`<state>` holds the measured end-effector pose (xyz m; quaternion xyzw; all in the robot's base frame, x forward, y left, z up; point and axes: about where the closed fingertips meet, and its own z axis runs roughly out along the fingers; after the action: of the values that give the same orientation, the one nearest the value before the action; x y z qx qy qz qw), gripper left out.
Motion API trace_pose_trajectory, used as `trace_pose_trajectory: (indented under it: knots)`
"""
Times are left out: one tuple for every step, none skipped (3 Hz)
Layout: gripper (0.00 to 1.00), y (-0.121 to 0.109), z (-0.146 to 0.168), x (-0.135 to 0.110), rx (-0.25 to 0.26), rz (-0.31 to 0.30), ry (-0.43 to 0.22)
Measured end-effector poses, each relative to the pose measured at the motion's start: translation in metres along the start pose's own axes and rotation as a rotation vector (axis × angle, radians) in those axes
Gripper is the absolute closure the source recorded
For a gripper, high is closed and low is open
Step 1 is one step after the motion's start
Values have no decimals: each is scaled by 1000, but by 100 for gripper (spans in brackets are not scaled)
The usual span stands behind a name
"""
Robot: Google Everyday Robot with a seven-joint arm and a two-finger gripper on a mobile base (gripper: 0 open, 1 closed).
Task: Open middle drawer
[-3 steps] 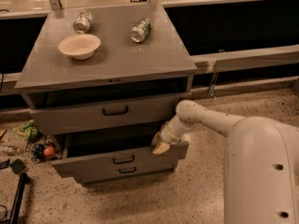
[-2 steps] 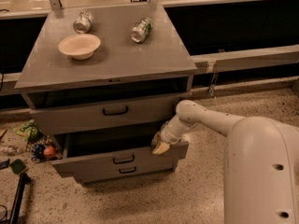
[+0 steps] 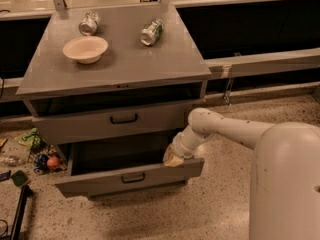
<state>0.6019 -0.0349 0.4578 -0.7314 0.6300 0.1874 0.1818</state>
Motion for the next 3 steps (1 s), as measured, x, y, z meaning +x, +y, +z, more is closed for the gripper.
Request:
trace_pose_trajectory:
  knots:
    - [1, 2, -1, -1, 0, 0, 2]
    - [13, 34, -22, -13, -7, 8, 37]
    - [37, 68, -57, -23, 5, 0, 90]
